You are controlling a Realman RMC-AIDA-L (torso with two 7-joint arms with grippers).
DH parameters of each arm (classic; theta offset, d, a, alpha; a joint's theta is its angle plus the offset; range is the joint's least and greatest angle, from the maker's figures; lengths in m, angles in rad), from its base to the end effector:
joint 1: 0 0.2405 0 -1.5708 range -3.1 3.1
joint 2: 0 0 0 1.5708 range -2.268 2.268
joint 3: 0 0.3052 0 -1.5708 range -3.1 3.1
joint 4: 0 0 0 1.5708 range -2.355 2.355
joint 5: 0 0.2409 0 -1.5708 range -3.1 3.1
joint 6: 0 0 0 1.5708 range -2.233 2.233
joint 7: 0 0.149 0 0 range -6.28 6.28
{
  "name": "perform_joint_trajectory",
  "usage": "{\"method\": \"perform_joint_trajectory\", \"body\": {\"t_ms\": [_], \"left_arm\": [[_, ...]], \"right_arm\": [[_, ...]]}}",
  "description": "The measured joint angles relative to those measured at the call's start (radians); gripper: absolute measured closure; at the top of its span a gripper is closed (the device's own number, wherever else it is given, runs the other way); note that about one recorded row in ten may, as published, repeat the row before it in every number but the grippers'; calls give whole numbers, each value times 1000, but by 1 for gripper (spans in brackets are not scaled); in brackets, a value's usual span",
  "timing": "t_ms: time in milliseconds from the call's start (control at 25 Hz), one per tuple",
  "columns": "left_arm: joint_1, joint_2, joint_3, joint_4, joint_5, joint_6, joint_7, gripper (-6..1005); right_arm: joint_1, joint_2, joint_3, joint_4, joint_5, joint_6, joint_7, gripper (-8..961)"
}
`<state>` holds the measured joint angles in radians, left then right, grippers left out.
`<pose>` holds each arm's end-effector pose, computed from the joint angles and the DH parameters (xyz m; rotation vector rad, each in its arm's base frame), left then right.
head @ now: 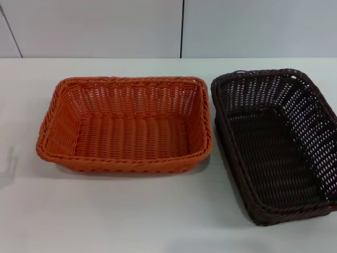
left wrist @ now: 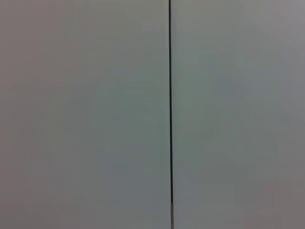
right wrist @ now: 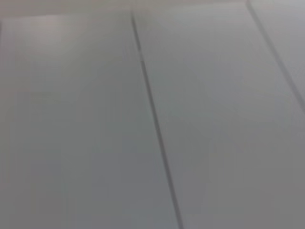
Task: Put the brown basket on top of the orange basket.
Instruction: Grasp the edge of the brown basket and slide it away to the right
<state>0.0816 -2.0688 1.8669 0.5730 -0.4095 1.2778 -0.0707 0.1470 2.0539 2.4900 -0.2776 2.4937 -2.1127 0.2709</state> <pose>-0.4252 0.2351 -0.0053 -1.3208 -0.4714 -0.7034 0.4142 0.1557 0.0084 -1.1391 0.3262 1.0004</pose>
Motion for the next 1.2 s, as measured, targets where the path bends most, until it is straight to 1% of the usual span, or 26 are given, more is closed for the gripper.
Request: {"method": "perform_joint_trajectory", "body": {"t_ms": [80,120,160,200,320,360,400,440,520,560,600,680,760,800,880,920,960,1000,1080,1120,1160,1200], "left_arm": [[-16,0,0,-20,0,-6,1,343],[-28,0,0,-31,0,-7,1,345],[-39,-1,0,-40,0,-8,1,345],[-39,-1,0,-40,0,-8,1,345],[-62,-2,0,-56,-1,-13,2,345],[-78,-2,1,-67,-1,-20,2,345],[-78,-2,1,-67,-1,-20,2,345],[-86,-1,2,-73,-1,-26,2,345],[-96,-1,2,-83,-1,-32,1,345],[-100,-1,2,-86,-1,-33,2,345],[-103,-2,2,-89,-1,-35,3,345],[-105,-2,2,-92,-1,-38,4,345],[-99,-2,-4,-92,-2,-38,4,345],[-99,-2,-4,-92,-2,-38,4,345],[-93,-2,-12,-93,-2,-34,5,345],[-90,0,-20,-93,-2,-32,5,345],[-86,1,-37,-98,-2,-30,6,345],[-86,1,-37,-98,-2,-30,6,345],[-84,1,-60,-107,-2,-30,6,345],[-86,1,-70,-113,-2,-31,6,345],[-87,1,-73,-115,-2,-32,6,345],[-92,1,-78,-121,-2,-35,6,345]], "right_arm": [[23,-16,-36,-19,0,7,20,288],[38,-28,-52,-34,0,13,36,288],[72,-57,-80,-64,0,27,71,288],[72,-57,-80,-64,0,27,71,288],[137,-110,-130,-106,2,40,104,288],[199,-151,-163,-140,6,55,113,288],[199,-151,-163,-140,6,55,113,288],[233,-173,-178,-164,7,62,120,288],[297,-205,-202,-200,9,71,132,288],[363,-229,-234,-222,18,85,136,288],[363,-229,-234,-222,18,85,136,288],[417,-240,-264,-232,33,105,136,289],[476,-245,-292,-222,53,155,137,289],[476,-245,-292,-222,53,155,137,288],[492,-244,-295,-185,57,196,137,288],[494,-240,-293,-161,58,218,138,288],[492,-229,-287,-107,59,265,147,288],[492,-229,-287,-107,59,265,147,288],[484,-215,-286,-51,59,327,170,287],[477,-206,-287,-15,59,358,183,287],[456,-179,-293,85,53,427,224,287],[456,-179,-293,85,53,427,224,287]]}}
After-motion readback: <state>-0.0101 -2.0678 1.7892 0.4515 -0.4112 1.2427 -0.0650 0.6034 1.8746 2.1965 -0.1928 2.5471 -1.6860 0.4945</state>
